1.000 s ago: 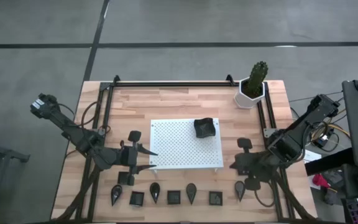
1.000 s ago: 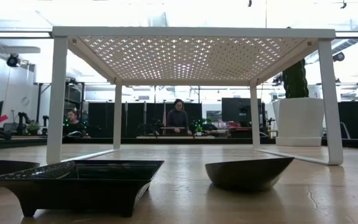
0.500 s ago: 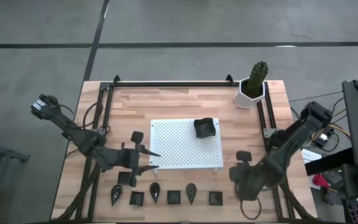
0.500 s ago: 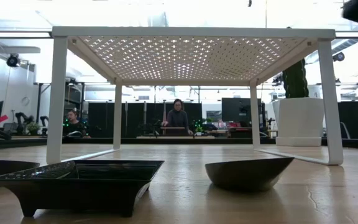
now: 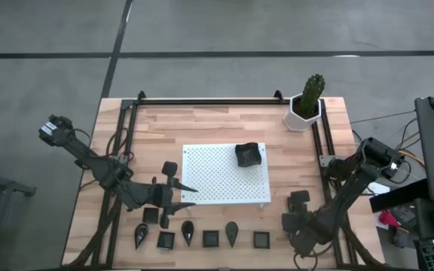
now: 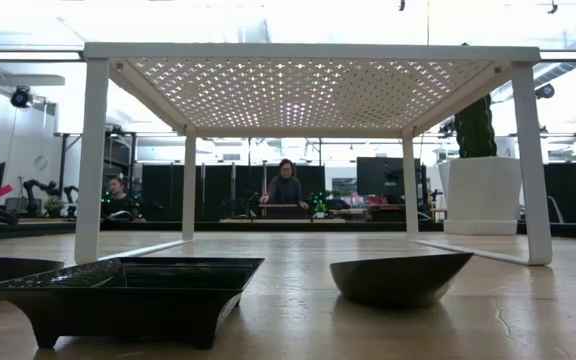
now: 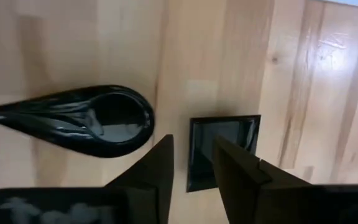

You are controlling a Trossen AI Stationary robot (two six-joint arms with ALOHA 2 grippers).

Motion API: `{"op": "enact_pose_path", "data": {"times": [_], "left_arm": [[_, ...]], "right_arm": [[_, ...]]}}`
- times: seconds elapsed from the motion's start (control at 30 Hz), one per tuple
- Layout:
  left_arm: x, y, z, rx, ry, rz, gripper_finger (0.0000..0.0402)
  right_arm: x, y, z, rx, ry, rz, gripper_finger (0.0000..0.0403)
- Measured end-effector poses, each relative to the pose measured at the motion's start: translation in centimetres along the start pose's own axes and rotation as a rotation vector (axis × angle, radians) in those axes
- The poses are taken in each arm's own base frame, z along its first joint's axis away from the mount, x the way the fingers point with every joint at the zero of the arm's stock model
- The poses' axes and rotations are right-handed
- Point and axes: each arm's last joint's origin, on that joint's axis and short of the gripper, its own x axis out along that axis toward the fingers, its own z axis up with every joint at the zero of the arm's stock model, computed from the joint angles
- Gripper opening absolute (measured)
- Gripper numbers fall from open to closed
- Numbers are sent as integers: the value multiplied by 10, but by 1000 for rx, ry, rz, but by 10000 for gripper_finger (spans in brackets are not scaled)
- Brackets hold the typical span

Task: Pick & Place Mini shaped plates
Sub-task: Put the square plate on the shelf

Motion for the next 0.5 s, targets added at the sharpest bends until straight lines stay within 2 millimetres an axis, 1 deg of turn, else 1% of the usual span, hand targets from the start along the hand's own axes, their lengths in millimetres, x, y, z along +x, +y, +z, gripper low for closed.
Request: {"op": "enact_pose_path", "data": {"times": [0.13, 0.3, 0.5], "left_arm": [[1, -1, -1, 7, 5, 0, 177], [2, -1, -1, 8, 5, -1, 177], [2, -1, -1, 8, 5, -1, 177]], "right_arm": [[6, 1, -5, 11, 18, -33, 110], [10, 2, -13, 33, 17, -51, 101], [19, 2, -24, 54, 25, -84, 90]]}}
